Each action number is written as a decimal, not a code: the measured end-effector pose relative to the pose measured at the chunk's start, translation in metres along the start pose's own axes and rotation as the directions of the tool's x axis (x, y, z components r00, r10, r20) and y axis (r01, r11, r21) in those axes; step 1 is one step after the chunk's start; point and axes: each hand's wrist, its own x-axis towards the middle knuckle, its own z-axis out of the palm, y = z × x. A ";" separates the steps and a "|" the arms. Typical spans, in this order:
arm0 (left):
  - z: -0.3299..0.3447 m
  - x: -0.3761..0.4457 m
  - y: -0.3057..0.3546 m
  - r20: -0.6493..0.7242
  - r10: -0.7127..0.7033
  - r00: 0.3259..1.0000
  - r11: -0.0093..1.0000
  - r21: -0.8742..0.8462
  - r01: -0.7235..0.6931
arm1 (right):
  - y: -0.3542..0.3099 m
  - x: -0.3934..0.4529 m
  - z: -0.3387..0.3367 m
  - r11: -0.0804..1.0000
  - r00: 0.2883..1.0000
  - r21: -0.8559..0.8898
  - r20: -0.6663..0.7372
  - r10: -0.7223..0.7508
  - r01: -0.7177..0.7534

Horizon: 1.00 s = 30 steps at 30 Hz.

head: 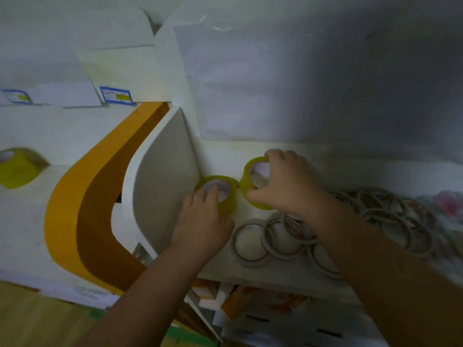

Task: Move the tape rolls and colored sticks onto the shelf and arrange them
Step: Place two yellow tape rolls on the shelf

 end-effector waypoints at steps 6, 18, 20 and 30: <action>0.020 0.052 0.008 0.092 -0.175 0.980 0.955 0.258 0.146 | 0.016 -0.026 -0.020 0.986 0.997 0.169 -0.068 0.024 -0.013; 0.018 0.059 0.002 0.216 -0.183 0.959 0.930 0.353 0.098 | 0.076 -0.071 -0.031 0.991 0.992 0.137 -0.126 0.020 -0.003; 0.017 0.054 0.002 0.228 -0.195 0.954 0.938 0.329 0.113 | 0.083 -0.075 -0.029 0.989 0.991 0.146 -0.129 0.019 0.000; -0.007 0.003 0.021 0.059 -0.116 0.991 0.976 0.194 0.103 | 0.088 -0.092 -0.019 0.955 0.982 0.277 -0.180 -0.053 0.102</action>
